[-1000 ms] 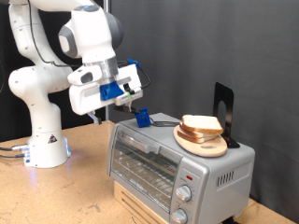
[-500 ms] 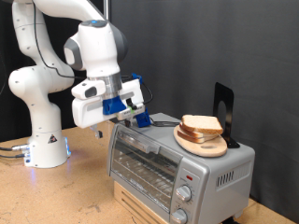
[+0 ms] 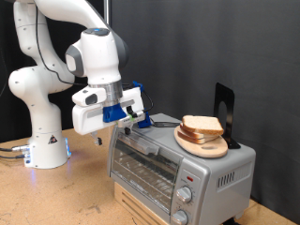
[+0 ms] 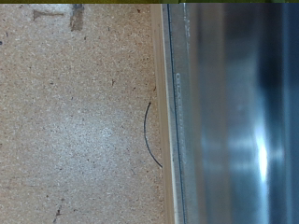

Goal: Make a piece of toast with the oven

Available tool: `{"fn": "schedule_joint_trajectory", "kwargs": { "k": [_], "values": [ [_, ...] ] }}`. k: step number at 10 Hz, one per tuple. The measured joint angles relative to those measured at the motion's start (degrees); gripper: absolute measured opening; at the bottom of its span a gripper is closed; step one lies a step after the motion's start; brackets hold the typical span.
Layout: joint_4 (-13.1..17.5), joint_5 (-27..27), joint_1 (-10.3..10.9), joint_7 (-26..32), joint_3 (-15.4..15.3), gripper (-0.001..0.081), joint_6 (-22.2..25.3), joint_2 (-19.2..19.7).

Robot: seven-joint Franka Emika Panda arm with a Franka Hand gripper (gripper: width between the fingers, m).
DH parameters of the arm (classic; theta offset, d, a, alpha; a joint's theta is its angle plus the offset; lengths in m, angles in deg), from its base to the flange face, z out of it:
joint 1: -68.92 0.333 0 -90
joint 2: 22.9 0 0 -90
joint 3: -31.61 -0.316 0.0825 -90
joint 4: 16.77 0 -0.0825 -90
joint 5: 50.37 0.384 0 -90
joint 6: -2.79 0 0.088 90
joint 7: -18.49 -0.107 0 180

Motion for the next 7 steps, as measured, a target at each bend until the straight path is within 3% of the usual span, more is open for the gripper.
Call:
{"fn": "schedule_joint_trajectory", "kwargs": {
  "k": [7],
  "values": [
    [0.0,-6.6,-4.3,-2.7,0.2,0.0682,0.0,0.5]
  ]
}}
